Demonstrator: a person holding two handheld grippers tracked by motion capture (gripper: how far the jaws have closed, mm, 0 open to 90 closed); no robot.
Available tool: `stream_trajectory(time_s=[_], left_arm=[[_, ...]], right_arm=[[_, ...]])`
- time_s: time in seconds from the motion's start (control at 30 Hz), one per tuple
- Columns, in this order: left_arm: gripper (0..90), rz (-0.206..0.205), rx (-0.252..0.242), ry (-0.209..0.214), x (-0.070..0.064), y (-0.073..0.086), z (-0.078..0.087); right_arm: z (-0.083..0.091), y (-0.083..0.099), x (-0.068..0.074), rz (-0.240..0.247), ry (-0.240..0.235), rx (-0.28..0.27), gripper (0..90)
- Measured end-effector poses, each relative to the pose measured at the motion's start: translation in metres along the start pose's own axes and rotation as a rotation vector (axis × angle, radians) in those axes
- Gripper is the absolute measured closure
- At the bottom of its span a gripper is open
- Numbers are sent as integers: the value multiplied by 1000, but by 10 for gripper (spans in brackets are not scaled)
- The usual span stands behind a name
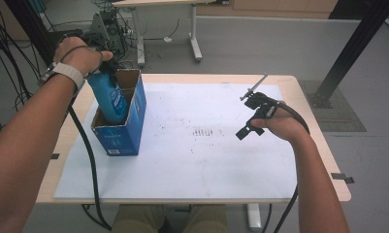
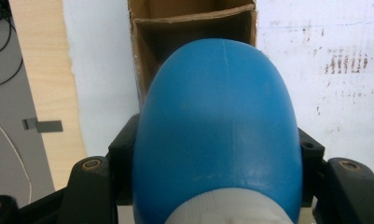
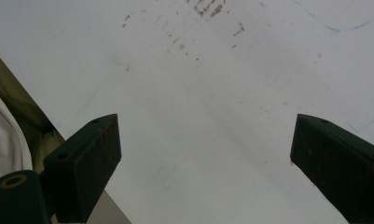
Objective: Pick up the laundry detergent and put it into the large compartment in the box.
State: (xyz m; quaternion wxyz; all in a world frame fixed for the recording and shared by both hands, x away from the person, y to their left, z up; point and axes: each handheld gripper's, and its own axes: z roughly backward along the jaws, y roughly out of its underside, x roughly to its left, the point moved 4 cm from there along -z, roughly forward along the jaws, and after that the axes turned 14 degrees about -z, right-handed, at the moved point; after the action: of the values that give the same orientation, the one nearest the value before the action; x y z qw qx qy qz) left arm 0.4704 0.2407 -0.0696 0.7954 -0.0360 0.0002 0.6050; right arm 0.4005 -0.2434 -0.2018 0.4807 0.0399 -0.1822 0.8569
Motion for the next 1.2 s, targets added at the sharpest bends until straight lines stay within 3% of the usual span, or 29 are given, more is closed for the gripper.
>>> stream_trajectory(time_s=[0.73,0.87,1.2], left_arm=[[384,-10,21,-15,-3,-3,-38],[384,-8,21,-1,-1,-3,-46],[384,-19,18,-28,-6,-4,-58]], right_arm=[[-4,3,-3,-9,-10,-1,83],[-4,3,-3,-12,-9,1,83],[-6,4,-4,-16,-13,-1,83]])
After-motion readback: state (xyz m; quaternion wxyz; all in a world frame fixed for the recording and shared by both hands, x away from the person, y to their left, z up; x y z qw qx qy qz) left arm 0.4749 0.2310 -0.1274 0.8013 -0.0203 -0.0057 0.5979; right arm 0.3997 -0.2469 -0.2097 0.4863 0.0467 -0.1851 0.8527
